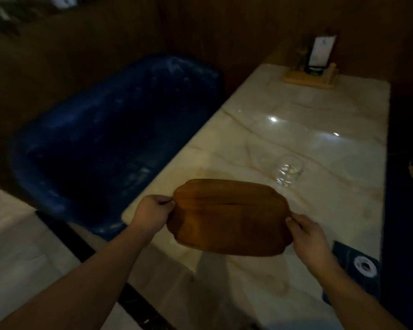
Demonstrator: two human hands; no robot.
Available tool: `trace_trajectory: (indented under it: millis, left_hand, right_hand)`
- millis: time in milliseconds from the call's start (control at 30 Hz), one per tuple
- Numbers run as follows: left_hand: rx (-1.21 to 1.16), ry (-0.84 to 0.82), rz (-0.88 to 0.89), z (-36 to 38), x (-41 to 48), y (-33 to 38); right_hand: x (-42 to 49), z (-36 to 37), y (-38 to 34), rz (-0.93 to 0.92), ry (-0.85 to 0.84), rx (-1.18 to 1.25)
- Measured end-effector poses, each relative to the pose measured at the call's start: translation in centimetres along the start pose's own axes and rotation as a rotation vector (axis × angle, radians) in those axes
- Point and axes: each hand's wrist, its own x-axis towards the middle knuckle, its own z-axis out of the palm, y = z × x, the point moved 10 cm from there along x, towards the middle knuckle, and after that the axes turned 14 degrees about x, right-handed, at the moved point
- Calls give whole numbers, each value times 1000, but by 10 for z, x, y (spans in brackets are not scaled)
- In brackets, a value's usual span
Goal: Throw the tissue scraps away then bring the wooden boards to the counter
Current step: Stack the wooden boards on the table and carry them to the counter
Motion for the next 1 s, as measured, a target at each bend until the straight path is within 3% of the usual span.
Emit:
trace_trajectory:
  millis: [233,467,867,1000]
  left_hand:
    - [-235,315,-102,-152,-57,-96]
    - [-398,563,-190,-289,-187,-235]
    - [-444,930,-371,-425,-394,-412]
    - [-427,1048,-450,-449,-465,-469]
  right_hand:
    - [-25,148,-112,-210,-209,-42]
    - [-147,345,-183,-271,-559,-1]
    - [-364,568,-214,-301,-881,23]
    - [-442,645,-216,-311,-1074,1]
